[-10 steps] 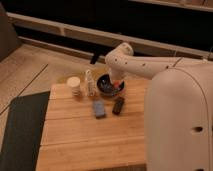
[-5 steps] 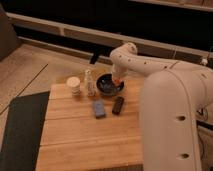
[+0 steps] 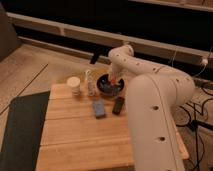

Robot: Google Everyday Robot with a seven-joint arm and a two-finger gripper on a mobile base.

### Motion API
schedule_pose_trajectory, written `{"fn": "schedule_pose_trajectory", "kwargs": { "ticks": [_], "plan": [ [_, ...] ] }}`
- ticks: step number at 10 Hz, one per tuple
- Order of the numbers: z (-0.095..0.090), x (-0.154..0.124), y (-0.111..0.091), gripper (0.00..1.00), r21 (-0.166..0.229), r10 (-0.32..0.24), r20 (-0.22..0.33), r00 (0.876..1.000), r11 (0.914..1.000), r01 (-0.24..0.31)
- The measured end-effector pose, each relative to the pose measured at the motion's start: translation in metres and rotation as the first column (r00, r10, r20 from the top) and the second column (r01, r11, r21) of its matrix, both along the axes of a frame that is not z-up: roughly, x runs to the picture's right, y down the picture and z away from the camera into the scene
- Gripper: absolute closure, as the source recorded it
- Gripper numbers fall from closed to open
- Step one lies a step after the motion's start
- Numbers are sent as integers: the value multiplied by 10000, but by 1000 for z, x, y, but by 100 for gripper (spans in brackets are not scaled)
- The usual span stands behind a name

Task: Place the pepper in the ceramic bowl

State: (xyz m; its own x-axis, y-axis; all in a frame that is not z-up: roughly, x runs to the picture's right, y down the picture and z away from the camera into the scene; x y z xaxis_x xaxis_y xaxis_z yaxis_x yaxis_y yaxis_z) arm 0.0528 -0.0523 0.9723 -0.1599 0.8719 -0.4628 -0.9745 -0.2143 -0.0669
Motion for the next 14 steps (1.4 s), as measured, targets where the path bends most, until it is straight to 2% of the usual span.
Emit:
{"fn": "schedule_pose_trajectory", "kwargs": {
  "ticks": [2,3,4,7,8,9,10,11,14],
  "plan": [
    [13,-13,7,96,-234,-94,557,9984,9997,107],
    [17,-19,10,95,-311,-181,734,9971,9993,204],
    [16,-19,9,90,-302,-178,737,9971,9993,201],
    [16,-18,9,56,-306,-177,732,9972,9993,200],
    [17,-19,10,48,-313,-183,735,9971,9993,206],
    [17,-19,10,34,-312,-182,736,9971,9993,206],
    [17,-19,10,26,-309,-181,737,9971,9993,204],
    [17,-19,10,20,-311,-181,738,9971,9993,205],
    [17,-19,10,20,-311,-181,738,9971,9993,205]
  ]
}}
